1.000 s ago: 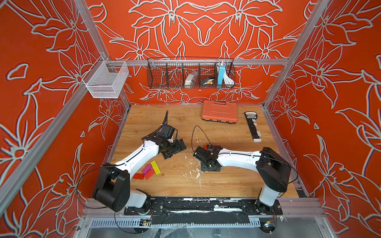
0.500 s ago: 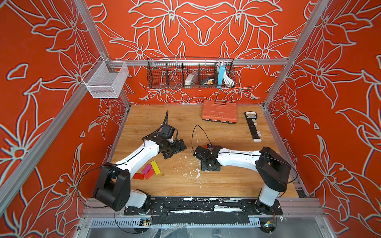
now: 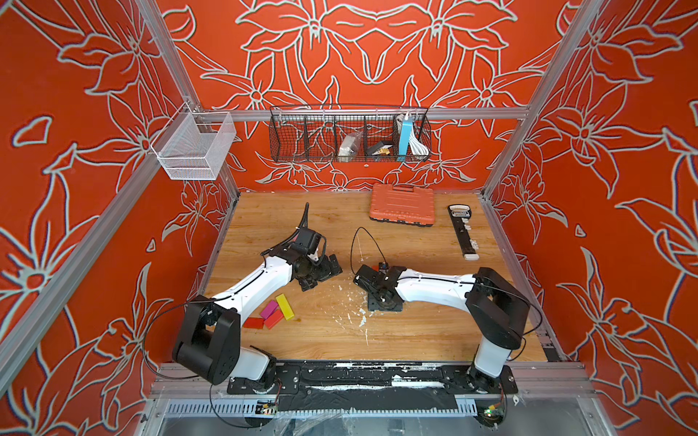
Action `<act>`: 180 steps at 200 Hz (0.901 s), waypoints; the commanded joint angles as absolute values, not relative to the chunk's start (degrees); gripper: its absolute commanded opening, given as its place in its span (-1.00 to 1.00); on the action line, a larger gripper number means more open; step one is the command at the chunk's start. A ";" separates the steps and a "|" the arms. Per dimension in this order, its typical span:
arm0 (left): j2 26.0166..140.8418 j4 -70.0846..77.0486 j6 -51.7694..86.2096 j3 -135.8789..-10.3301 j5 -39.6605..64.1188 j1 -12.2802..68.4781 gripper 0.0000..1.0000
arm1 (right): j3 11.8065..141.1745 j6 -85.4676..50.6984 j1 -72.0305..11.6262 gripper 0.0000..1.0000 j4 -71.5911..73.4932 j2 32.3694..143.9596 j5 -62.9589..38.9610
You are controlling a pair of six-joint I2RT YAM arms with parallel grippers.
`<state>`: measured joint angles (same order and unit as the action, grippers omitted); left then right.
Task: Assemble the letter c with building blocks
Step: Assemble the building block at the center of the board.
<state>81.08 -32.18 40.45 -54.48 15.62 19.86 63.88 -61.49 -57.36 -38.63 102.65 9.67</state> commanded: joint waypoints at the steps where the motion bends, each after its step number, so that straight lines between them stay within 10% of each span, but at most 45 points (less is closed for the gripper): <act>1: 81.68 -32.01 39.81 -53.91 16.02 19.51 0.97 | 64.77 -62.14 -56.87 0.07 -40.41 103.83 11.52; 180: 81.67 -31.82 39.81 -53.79 15.95 19.50 0.97 | 65.12 -62.10 -56.35 0.11 -40.07 104.43 11.23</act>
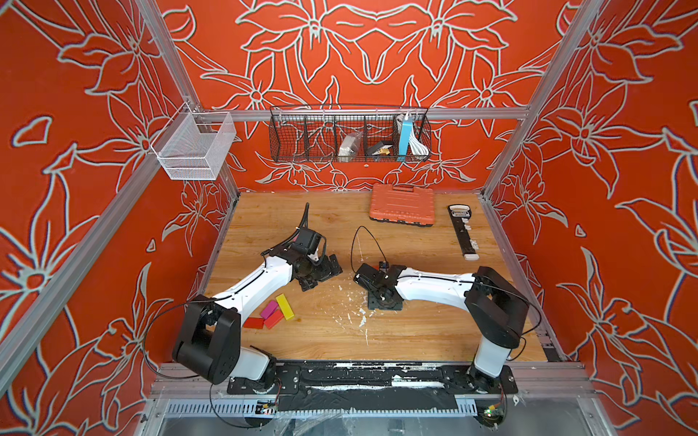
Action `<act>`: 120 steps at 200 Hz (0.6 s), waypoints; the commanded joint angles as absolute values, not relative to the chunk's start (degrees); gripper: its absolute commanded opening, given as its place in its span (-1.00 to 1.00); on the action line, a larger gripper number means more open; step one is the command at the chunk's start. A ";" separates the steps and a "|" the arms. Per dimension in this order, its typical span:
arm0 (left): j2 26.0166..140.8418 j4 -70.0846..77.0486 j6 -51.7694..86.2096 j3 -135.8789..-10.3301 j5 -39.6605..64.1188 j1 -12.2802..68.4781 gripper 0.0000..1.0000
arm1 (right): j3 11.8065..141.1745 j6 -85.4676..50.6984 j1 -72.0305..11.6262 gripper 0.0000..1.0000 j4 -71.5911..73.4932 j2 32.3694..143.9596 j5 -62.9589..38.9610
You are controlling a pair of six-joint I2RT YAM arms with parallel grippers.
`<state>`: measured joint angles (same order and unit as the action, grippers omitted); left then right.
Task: Assemble the letter c with building blocks
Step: Assemble the building block at the center of the board.
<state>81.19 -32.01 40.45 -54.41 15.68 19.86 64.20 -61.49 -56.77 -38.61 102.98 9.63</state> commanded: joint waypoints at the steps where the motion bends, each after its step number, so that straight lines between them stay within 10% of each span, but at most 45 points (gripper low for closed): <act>1: 81.71 -31.82 39.86 -53.75 15.97 19.51 0.97 | 65.12 -62.07 -56.34 0.11 -40.07 104.42 11.24; 120: 82.10 -31.39 39.90 -53.79 16.17 19.51 0.97 | 65.30 -62.03 -56.16 0.26 -40.15 104.73 11.33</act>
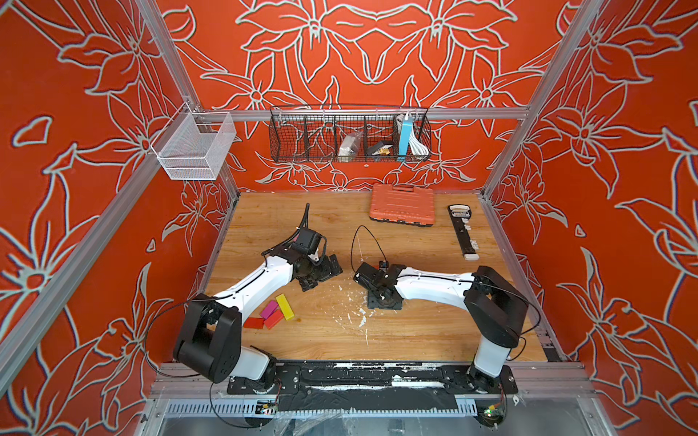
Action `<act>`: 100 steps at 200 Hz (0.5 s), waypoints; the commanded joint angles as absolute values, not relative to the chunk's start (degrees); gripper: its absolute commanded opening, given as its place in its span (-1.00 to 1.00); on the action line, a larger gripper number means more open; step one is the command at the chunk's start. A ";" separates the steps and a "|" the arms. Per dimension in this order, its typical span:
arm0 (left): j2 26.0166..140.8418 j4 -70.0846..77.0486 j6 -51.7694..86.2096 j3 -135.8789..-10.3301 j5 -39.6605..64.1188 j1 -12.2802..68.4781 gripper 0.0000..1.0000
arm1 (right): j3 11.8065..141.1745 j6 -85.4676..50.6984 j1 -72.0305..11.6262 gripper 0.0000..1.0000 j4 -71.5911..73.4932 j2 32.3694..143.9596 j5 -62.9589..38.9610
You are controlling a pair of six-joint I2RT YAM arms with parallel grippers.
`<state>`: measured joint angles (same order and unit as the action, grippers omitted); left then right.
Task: Assemble the letter c with building blocks
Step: Assemble the building block at the center of the board.
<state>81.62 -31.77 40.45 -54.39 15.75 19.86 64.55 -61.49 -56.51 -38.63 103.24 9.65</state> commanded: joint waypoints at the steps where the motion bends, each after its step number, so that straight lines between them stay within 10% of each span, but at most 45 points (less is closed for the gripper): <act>1: 82.14 -31.38 39.90 -53.75 16.17 19.51 0.97 | 65.30 -62.00 -56.12 0.27 -40.16 104.75 11.33; 100: 81.08 -35.43 38.74 -56.33 12.55 17.80 0.97 | 62.66 -60.91 -56.16 0.80 -36.72 100.97 9.69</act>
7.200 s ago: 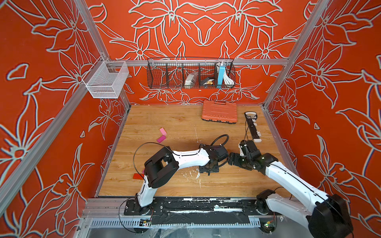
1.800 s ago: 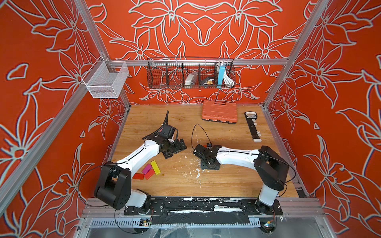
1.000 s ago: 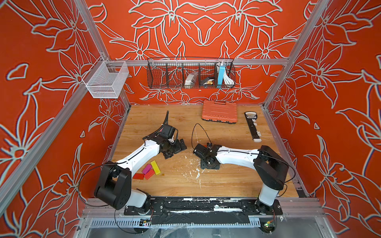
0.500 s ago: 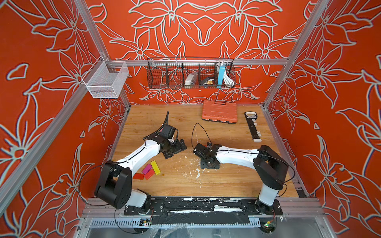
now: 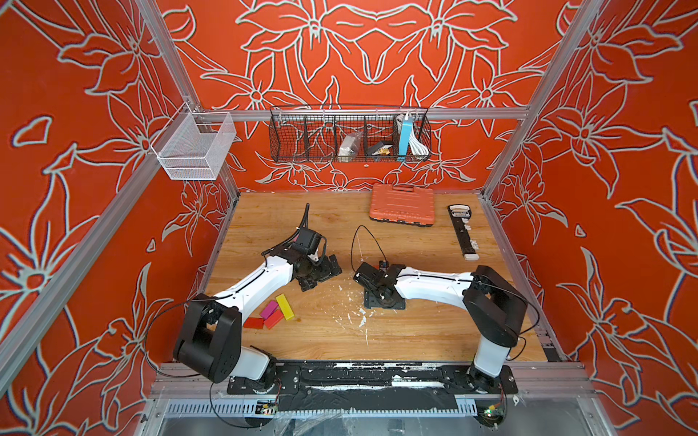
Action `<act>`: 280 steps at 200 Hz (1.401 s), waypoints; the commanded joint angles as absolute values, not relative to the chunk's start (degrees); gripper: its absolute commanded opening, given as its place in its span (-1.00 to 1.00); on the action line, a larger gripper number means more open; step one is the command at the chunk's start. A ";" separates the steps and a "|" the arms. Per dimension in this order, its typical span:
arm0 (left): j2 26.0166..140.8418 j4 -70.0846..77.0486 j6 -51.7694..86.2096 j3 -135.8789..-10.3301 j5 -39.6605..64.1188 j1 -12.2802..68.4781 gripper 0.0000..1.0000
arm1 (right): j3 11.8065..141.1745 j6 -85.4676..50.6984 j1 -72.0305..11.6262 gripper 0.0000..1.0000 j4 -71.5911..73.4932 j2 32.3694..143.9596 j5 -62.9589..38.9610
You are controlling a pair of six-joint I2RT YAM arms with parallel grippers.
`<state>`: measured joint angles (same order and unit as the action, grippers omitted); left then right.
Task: Assemble the letter c with building blocks
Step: Assemble the building block at the center of the board, then adjust the building block at the center of the board.
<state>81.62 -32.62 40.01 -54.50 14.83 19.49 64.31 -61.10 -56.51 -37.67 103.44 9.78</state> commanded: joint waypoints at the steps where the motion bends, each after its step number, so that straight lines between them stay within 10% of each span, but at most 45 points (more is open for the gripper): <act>1: 81.10 -35.51 38.71 -56.42 12.47 17.69 0.97 | 62.58 -60.91 -56.16 0.80 -36.69 100.85 9.68; 173: 111.55 -44.83 24.75 -88.02 5.18 2.20 0.97 | 49.96 -48.36 -42.44 0.89 -36.25 69.90 1.02; 280: 114.61 -41.07 25.20 -83.80 8.89 4.19 0.97 | 48.38 -45.69 -37.47 0.89 -36.57 65.74 -2.18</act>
